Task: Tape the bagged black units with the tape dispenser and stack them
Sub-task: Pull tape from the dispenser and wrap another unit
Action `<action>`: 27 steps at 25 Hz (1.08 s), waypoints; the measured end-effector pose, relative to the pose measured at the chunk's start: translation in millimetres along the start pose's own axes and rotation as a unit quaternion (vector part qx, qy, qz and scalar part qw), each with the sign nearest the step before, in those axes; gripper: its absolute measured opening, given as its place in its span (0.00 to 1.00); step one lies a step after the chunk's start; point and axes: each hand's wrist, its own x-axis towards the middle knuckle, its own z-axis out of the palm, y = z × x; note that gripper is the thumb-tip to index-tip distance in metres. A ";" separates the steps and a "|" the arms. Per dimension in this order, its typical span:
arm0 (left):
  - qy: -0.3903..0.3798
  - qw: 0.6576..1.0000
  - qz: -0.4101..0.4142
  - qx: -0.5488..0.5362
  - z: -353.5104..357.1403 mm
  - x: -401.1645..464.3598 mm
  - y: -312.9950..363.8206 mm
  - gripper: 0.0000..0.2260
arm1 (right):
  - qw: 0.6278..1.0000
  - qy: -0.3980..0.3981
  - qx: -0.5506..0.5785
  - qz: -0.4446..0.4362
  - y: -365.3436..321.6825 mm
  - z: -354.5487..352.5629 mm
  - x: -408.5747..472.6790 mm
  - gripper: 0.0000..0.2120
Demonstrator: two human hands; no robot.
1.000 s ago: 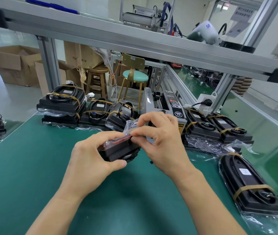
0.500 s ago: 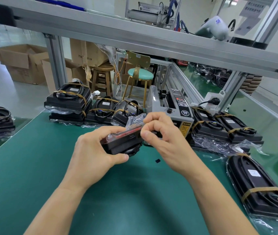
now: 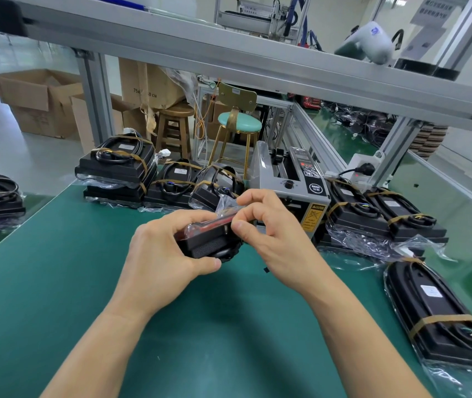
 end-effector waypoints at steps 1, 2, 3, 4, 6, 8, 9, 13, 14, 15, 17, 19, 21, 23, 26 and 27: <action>-0.001 1.000 0.000 0.000 0.1 0.0 0.0 0.27 | 1.000 0.001 -0.004 -0.002 0.2 0.8 0.5 0.08; -0.001 1.000 0.000 0.000 0.0 -0.2 0.0 0.27 | 1.000 0.003 -0.010 -0.003 0.4 2.1 0.7 0.08; -0.001 1.000 0.000 0.001 -0.1 0.0 -0.1 0.27 | 1.000 0.008 -0.015 -0.006 0.6 3.4 1.3 0.08; 0.000 1.000 0.000 0.001 -0.5 -0.1 -0.2 0.27 | 1.000 0.013 -0.019 -0.008 1.1 5.0 1.7 0.08; 0.002 1.000 0.000 -0.001 -0.9 -0.1 -0.2 0.27 | 0.999 0.024 -0.021 -0.012 2.2 7.6 1.9 0.08; 0.004 1.000 0.000 -0.002 -0.8 0.0 0.2 0.27 | 0.999 0.036 -0.024 -0.016 3.2 9.4 2.2 0.08; 0.006 1.000 0.000 -0.002 -0.5 0.1 0.4 0.27 | 0.999 0.043 -0.027 -0.018 3.8 10.4 2.0 0.08; 0.010 1.000 -0.001 -0.003 0.1 0.4 -0.3 0.27 | 0.996 0.082 -0.016 -0.027 5.2 17.8 -0.6 0.09; 0.010 1.000 -0.002 -0.003 0.2 -0.1 -0.6 0.27 | 0.995 0.098 -0.003 -0.029 6.6 20.0 -0.8 0.08; 0.008 1.000 -0.003 -0.003 0.5 -0.5 -0.7 0.27 | 0.993 0.115 0.020 -0.024 9.0 21.7 -0.7 0.07; 0.005 1.000 -0.004 -0.002 0.5 -1.3 -0.6 0.27 | 0.982 0.154 0.104 0.014 15.1 24.5 0.0 0.15; 0.004 1.000 -0.004 -0.005 0.0 -1.6 -0.9 0.27 | 0.961 0.163 0.218 0.053 18.4 29.1 0.0 0.19; 0.005 1.000 -0.002 -0.011 -0.8 -1.3 -1.4 0.27 | 0.947 0.147 0.279 0.066 17.6 37.9 -1.3 0.20; 0.013 1.000 -0.003 -0.021 -2.3 -0.4 -2.8 0.27 | 0.946 0.140 0.288 0.058 15.2 46.3 -1.1 0.23; 0.018 0.998 -0.005 -0.052 -6.5 1.1 -6.0 0.28 | 0.956 0.142 0.255 0.027 10.9 51.7 0.7 0.28; 0.017 0.998 -0.005 -0.063 -8.5 1.5 -6.4 0.28 | 0.960 0.144 0.241 0.019 10.2 52.3 1.1 0.29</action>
